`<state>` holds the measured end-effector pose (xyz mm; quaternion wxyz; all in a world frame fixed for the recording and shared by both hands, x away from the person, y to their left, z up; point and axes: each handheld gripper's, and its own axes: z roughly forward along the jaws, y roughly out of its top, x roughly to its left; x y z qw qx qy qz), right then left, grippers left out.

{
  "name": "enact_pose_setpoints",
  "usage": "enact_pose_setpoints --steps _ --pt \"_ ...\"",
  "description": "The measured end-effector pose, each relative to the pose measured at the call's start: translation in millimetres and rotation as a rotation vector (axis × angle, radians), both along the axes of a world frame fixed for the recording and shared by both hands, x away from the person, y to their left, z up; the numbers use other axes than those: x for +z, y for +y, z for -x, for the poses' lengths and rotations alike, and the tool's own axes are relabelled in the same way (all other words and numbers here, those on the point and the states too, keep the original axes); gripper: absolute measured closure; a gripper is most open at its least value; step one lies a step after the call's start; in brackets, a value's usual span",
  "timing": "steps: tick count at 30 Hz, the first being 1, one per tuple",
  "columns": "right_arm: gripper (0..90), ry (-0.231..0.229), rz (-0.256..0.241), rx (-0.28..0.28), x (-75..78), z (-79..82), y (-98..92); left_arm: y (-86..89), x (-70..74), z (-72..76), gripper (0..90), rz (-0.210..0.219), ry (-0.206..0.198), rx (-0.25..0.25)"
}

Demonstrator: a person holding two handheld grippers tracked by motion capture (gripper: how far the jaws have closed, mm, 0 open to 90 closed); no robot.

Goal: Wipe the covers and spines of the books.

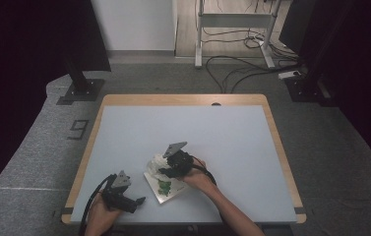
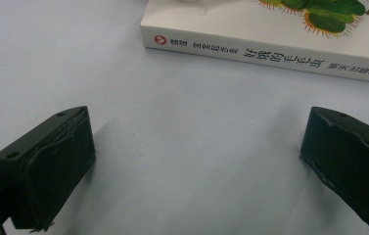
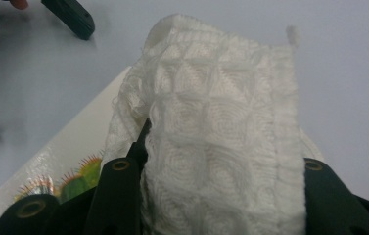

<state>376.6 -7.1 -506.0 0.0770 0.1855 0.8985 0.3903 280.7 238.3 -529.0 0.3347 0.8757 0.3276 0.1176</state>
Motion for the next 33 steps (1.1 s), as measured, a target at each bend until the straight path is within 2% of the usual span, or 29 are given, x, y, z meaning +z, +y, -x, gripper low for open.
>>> enact_pose_setpoints --steps 20,29,33 --pt "55.8 -0.006 0.005 0.071 1.7 11.8 39.8 0.0 0.0 0.1 0.0 0.001 0.001 0.001" --pt "55.3 -0.001 0.007 0.064 4.0 11.4 40.1 -0.1 0.0 0.1 0.0 0.001 0.001 0.001" --pt "55.5 -0.006 -0.009 0.064 9.3 11.3 39.8 -0.1 0.0 0.1 0.0 0.0 0.0 0.001"
